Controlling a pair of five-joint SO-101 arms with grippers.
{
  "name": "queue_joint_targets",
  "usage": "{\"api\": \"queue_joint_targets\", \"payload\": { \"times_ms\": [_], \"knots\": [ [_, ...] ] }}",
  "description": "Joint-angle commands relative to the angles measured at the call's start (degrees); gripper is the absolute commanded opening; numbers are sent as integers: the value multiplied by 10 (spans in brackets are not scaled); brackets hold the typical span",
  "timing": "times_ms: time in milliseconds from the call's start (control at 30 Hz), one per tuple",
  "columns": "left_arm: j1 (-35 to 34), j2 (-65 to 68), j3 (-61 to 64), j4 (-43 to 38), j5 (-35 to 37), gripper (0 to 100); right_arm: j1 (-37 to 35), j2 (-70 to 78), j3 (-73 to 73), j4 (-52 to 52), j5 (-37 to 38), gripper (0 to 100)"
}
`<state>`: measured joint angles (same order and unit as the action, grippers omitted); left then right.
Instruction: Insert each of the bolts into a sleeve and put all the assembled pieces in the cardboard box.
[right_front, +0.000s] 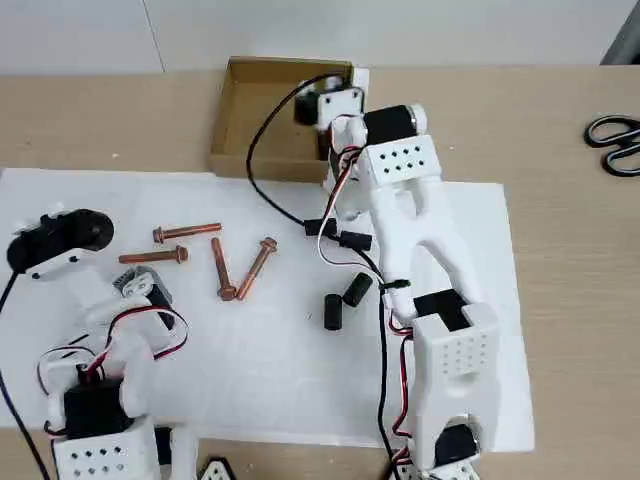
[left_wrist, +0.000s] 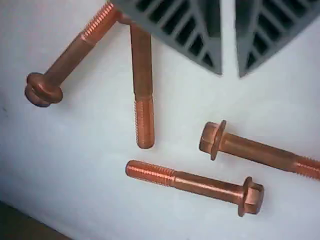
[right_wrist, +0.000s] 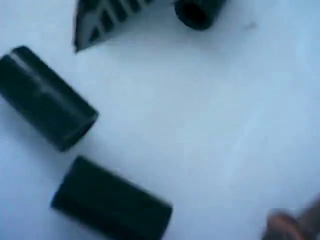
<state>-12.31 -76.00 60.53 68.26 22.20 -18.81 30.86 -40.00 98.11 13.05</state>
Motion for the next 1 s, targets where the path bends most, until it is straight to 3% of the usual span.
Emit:
{"api": "queue_joint_targets", "payload": {
  "times_ms": [0, 500, 967],
  "knots": [
    [4, -8, -5, 0, 2, 6, 4, -33, 2, 12, 70, 202],
    [4, -8, -4, 0, 1, 6, 3, 48, -2, 6, 269, 202],
    [4, -8, -5, 0, 0, 6, 7, 93, 1, 7, 375, 202]
  ]
}}
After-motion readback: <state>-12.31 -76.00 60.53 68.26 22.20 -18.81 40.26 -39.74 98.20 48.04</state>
